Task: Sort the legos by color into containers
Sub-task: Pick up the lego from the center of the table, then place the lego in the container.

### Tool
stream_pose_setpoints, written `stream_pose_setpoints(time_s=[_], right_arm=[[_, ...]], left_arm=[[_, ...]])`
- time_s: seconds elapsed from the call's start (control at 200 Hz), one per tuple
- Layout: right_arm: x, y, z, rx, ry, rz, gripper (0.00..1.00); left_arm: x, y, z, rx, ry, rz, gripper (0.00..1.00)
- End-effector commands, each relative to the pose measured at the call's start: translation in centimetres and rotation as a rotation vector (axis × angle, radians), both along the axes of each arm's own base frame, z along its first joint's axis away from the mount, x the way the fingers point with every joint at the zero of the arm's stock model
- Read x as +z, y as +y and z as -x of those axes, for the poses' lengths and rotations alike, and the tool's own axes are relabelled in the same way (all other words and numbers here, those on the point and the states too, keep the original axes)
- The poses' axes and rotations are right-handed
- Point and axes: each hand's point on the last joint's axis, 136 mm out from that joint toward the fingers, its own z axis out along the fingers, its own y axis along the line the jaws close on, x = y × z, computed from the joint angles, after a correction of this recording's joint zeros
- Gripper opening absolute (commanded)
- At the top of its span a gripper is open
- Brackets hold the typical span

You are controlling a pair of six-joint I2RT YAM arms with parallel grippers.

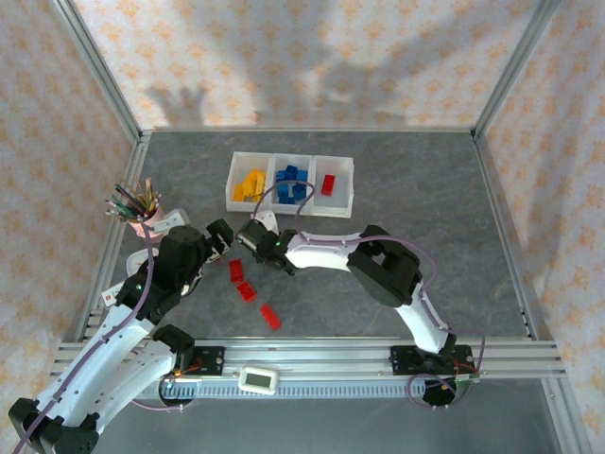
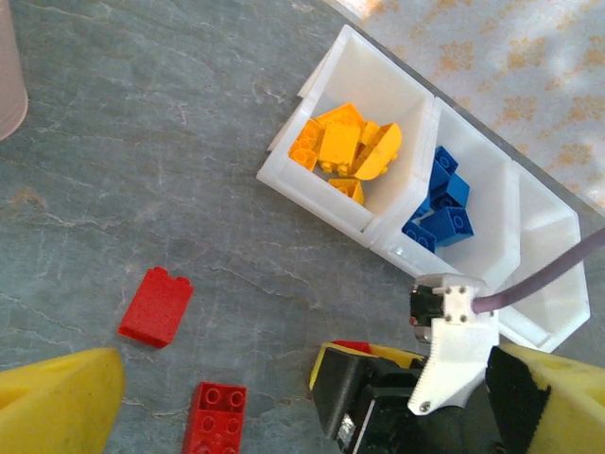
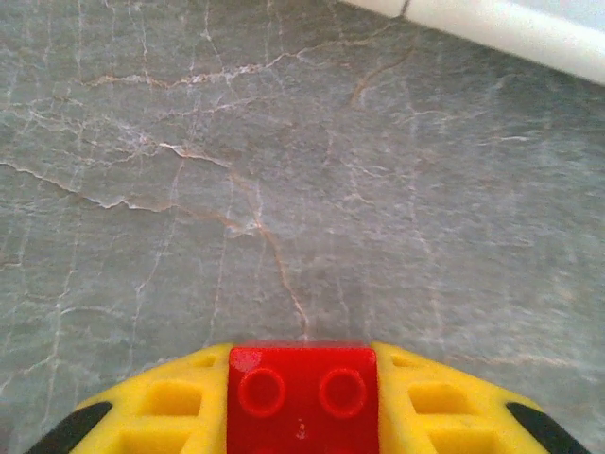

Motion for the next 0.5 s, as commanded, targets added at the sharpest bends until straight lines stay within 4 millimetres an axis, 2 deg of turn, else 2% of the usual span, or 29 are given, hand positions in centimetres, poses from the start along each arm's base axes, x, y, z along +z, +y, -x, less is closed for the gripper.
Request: stream_pose_setpoints(time_s=[0.0,0.125,0.235,0.33,0.49], right_arm=[[5.8,-0.9,-0.8,-0.014,-0.091,-0.066,0.2],[9.2,-4.0,-2.1,-0.068,-0.145,-0.092,0.2],[11.0,-7.6,-4.1,-0.14,-0.181,-0.083,0.21],[11.8,-10.7,-6.2,-0.204,-0.201,-0.087,0.21],[11.3,-14.6,-10.1,-0.285,-0.216,-0.052,0.21]], left_arm=[[0.5,-0.8,-0.5,-0.032,-0.015,0.032,0.99],[0.8,-2.3,-1.4,-0.092,-0.022,0.054,0.99],[0.9,-3.8,-2.5,-0.148,-0.027,0.073,0.99],[0.8,-5.5,-3.5,-0.216,-0.026,0.089,0.99],[0.7,-7.5,-5.3,-0.281,-0.025,0.102,0.99]])
